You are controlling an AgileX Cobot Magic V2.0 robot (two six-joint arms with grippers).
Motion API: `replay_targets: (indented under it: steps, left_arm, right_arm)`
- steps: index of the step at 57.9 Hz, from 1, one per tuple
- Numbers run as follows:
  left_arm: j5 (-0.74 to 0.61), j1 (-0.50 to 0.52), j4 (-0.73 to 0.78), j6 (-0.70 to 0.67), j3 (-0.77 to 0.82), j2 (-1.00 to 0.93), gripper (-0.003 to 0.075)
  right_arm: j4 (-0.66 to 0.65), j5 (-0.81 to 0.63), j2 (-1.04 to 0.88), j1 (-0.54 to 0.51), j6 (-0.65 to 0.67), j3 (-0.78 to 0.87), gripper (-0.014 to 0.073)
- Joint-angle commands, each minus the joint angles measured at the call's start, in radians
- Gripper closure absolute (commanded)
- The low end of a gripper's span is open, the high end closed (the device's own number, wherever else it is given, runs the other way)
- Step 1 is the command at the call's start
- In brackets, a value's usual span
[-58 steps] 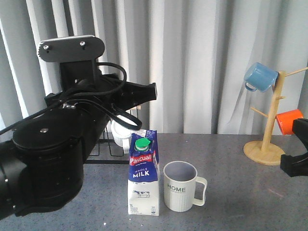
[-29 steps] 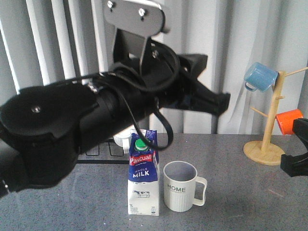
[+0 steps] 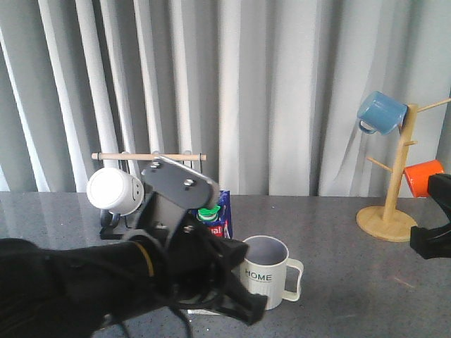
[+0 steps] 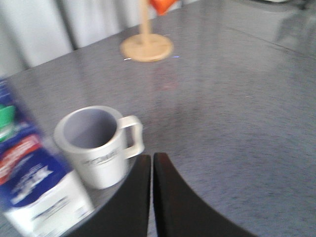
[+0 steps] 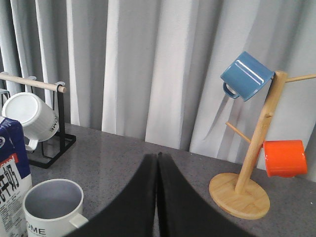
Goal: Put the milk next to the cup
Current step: 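Open the left gripper and raise it away from the carton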
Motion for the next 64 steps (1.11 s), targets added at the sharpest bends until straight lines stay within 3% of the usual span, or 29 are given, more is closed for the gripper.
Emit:
replay_targets:
  steps: [1, 7, 13, 25, 30, 44, 59, 64]
  left_arm:
    - [-0.047, 0.032, 0.264, -0.315, 0.048, -0.151, 0.0727]
    - [-0.058, 0.105, 0.251, -0.305, 0.162, -0.282, 0.0727]
    - [-0.078, 0.198, 0.155, -0.183, 0.289, -0.421, 0.0727]
    - [-0.274, 0.351, 0.046, 0.025, 0.584, -0.684, 0.0727]
    - [-0.331, 0.393, 0.047, 0.034, 0.707, -0.778, 0.0726]
    - [-0.331, 0.507, 0.020, 0.032, 0.986, -1.096, 0.0726]
    - [-0.408, 0.617, -0.014, 0.033, 1.172, -1.352, 0.0726]
    - [-0.326, 0.622, -0.025, 0.030, 1.174, -1.415, 0.0726]
  right_arm:
    - [-0.007, -0.069, -0.011, -0.004, -0.003, -0.032, 0.0602]
    - [-0.007, -0.069, -0.011, -0.004, -0.003, -0.032, 0.0602]
    - [-0.007, -0.070, -0.011, -0.004, -0.003, -0.032, 0.0602]
    - [-0.007, -0.070, -0.011, -0.004, -0.003, -0.032, 0.0602]
    - [-0.007, -0.069, -0.011, -0.004, -0.003, -0.032, 0.0602]
    - [-0.007, -0.069, -0.011, -0.004, -0.003, -0.032, 0.0602]
    - [-0.007, -0.069, -0.011, -0.004, -0.003, -0.032, 0.0602]
    - [-0.007, -0.069, -0.011, -0.004, -0.003, -0.032, 0.0602]
